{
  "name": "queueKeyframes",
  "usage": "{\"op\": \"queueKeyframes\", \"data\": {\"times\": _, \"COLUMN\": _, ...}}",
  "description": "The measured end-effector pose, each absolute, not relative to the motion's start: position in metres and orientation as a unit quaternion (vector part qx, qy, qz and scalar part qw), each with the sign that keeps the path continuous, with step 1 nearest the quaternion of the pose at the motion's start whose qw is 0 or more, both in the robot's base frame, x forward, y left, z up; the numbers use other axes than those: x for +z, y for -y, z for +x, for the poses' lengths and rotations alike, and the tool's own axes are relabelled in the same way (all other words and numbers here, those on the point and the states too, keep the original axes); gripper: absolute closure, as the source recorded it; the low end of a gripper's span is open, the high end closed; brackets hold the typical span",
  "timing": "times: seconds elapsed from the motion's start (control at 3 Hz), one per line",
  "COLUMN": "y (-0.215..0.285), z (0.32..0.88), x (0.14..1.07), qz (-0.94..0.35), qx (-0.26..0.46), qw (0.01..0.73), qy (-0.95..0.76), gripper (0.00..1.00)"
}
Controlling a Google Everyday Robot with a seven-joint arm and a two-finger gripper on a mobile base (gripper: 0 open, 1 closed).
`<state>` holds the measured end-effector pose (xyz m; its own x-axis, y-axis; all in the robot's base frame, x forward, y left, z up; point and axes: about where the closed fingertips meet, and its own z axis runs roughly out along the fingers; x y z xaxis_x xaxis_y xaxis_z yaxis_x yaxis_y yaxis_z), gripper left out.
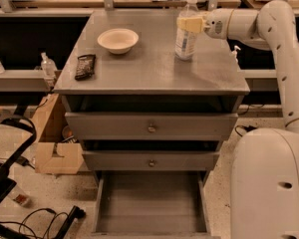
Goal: Pick blue plastic bottle from bottom drawer and place on counter
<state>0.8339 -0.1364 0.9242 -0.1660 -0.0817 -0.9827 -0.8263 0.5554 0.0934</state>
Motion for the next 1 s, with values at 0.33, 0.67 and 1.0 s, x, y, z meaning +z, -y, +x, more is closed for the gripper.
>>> {"op": "queueKeyframes", "data": {"times": 0.33, "y": 0.1364, "z": 0.8339, "x": 0.9312, "qz": -0.331, "qx": 0.336, "qw": 0.554, "qy": -0.686, "gripper": 0.84}}
{"op": "queueKeyframes", "data": {"times": 0.67, "y": 0.1363, "z": 0.8338, "x": 0.9321, "qz": -0.331, "qx": 0.336, "qw": 0.554, "qy": -0.686, "gripper": 0.61}}
{"op": "queueKeyframes", "data": {"times": 1.0, "y": 0.1363, "z": 0.8339, "x": 0.9326, "qz": -0.331, "qx": 0.336, "qw": 0.554, "qy": -0.686, "gripper": 0.37}}
